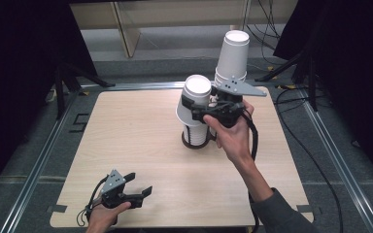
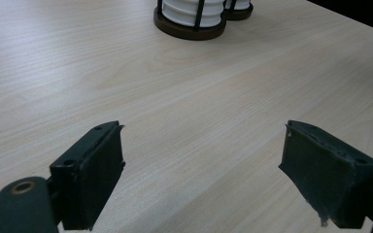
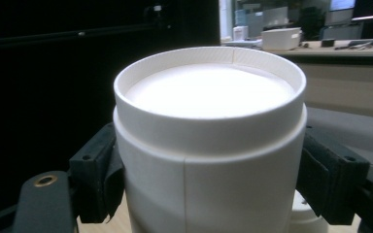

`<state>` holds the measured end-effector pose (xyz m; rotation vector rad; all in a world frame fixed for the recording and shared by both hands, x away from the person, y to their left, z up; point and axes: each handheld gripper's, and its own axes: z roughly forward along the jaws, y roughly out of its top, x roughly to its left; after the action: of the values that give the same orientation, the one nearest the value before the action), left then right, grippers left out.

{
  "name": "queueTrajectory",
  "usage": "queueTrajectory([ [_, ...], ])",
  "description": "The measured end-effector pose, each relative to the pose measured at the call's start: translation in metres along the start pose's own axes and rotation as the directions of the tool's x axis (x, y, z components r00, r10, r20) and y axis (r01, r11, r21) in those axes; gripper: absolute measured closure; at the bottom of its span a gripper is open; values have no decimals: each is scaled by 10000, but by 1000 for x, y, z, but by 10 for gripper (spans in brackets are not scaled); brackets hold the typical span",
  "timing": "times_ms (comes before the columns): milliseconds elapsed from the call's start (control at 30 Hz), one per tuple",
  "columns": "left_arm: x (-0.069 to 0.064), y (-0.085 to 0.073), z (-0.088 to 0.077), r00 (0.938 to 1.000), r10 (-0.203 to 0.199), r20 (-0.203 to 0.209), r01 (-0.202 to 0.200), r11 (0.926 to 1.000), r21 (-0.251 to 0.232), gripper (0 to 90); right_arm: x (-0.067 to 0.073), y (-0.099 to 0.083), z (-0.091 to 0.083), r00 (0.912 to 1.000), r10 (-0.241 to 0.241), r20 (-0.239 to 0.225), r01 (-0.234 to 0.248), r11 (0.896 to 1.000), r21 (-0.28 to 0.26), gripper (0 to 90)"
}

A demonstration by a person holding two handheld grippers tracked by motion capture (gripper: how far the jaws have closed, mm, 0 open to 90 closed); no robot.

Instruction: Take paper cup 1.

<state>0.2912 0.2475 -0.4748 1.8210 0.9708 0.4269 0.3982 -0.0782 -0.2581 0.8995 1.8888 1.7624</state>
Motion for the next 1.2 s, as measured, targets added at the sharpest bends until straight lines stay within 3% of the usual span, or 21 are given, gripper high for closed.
queueTrajectory([
  [100,1,-1,0,9999,-100,47,101,9999,-68,145,7,-9,-5,9994,70,-329,-63,9998,198,218],
  [200,2,0,-1,10000,53,-74,-53,10000,54,145,11,-17,-7,9980,-286,-566,297,9994,194,217],
  [233,1,0,0,9999,-134,42,134,9998,-123,145,14,-20,-9,9977,-60,-669,82,9994,328,217],
  [267,1,0,0,9999,-137,46,138,9998,-137,145,16,-24,-9,9966,-161,-805,186,9994,299,217],
  [367,1,0,0,9999,-136,39,136,9998,-157,145,20,-35,-9,9940,137,-1087,-70,9980,621,217],
  [400,2,0,0,9999,-132,38,133,9998,-159,145,19,-37,-8,9940,-52,-1092,114,9983,564,217],
  [500,1,0,0,9998,-187,33,187,9996,-222,145,21,-47,-7,9920,274,-1236,-185,9971,732,217],
  [533,2,0,-1,9999,-101,12,101,9998,-157,145,20,-51,-6,9921,116,-1245,-25,9974,723,217],
  [600,1,0,0,9998,-208,37,209,9995,-248,145,21,-57,-4,9909,301,-1310,-165,9945,1036,217],
  [667,2,1,-1,10000,-25,-30,24,9998,-194,145,21,-62,-3,9904,348,-1334,-199,9936,1110,217],
  [733,2,1,-1,10000,35,-34,-35,9998,-185,145,18,-66,-2,9920,34,-1262,103,9941,1077,217],
  [867,1,1,-2,10000,6,-44,-6,9999,-155,145,18,-76,-2,9887,518,-1405,-315,9893,1427,217],
  [900,0,0,-1,9998,-189,57,191,9994,-284,145,17,-78,-2,9902,375,-1346,-183,9898,1413,217],
  [1100,1,1,-1,10000,-60,28,60,9998,-194,145,14,-95,0,9862,683,-1510,-414,9837,1748,217],
  [1200,0,1,0,9998,-205,87,207,9995,-244,145,13,-105,2,9835,833,-1608,-516,9801,1918,217],
])
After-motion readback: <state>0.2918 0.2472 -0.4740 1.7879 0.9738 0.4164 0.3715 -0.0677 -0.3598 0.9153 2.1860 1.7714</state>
